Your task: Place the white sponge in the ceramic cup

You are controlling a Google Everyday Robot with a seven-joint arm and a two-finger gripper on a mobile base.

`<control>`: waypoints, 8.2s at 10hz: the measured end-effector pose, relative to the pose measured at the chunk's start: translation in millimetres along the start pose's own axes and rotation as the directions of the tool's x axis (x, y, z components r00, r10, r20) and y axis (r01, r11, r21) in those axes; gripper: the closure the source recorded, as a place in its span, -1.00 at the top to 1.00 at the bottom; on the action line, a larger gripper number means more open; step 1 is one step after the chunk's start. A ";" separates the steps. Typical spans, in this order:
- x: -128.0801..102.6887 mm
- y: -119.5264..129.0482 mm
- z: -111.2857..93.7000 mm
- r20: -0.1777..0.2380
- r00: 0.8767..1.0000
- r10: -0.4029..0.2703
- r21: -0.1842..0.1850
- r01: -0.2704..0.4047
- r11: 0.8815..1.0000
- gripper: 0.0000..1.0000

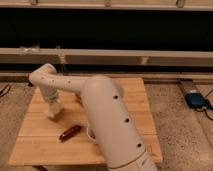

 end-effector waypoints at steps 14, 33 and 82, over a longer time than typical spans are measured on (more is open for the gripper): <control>-37.2 -113.2 -146.6 0.275 0.924 0.265 -0.306 -0.177 0.935 -1.00; -31.9 -256.4 -180.0 0.067 0.847 0.528 -0.249 -0.498 0.831 -1.00; -53.8 -291.8 -116.3 -0.630 0.535 0.563 -0.044 -0.749 0.661 0.60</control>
